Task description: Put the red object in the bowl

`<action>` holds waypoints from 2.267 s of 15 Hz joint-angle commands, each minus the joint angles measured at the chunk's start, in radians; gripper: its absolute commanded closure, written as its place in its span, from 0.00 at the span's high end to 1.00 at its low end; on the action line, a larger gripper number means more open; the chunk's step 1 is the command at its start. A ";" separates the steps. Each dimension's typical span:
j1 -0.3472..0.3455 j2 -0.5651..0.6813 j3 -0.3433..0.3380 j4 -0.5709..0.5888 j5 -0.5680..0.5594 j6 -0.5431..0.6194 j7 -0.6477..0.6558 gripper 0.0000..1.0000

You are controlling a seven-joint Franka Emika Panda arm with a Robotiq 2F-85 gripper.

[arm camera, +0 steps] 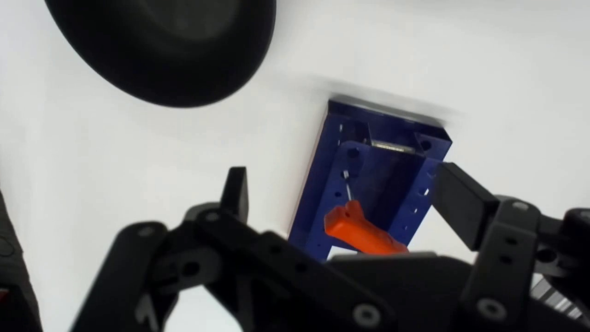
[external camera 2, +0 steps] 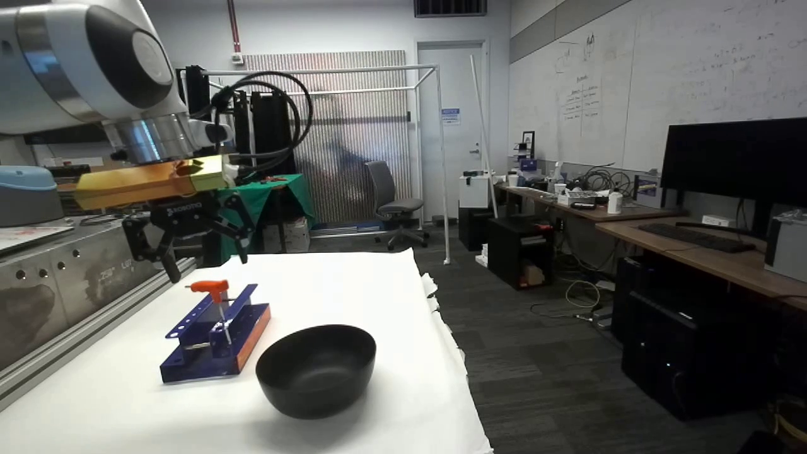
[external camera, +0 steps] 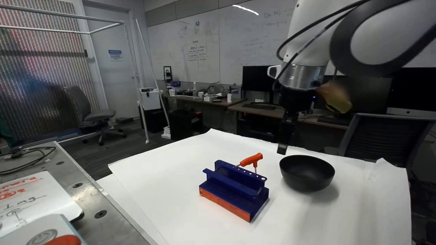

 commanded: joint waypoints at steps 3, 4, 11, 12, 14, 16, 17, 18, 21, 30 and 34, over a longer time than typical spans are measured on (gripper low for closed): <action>0.020 0.261 0.009 0.289 0.015 -0.058 -0.074 1.00; 0.020 0.297 0.014 0.325 0.029 -0.073 -0.106 1.00; 0.008 0.390 0.023 0.440 0.034 -0.218 -0.274 0.49; 0.007 0.389 0.023 0.443 0.033 -0.235 -0.292 0.42; 0.010 0.375 0.021 0.440 0.024 -0.266 -0.309 0.27; 0.011 0.357 0.023 0.431 0.024 -0.286 -0.329 0.12; 0.012 0.356 0.024 0.432 0.023 -0.289 -0.331 0.09; 0.013 0.338 0.026 0.422 0.026 -0.293 -0.330 0.08; 0.016 0.232 0.026 0.367 0.022 -0.308 -0.297 0.12; 0.005 0.035 -0.019 0.274 -0.230 -0.469 0.056 0.13; -0.005 0.109 -0.037 0.201 -0.355 -0.448 0.315 0.13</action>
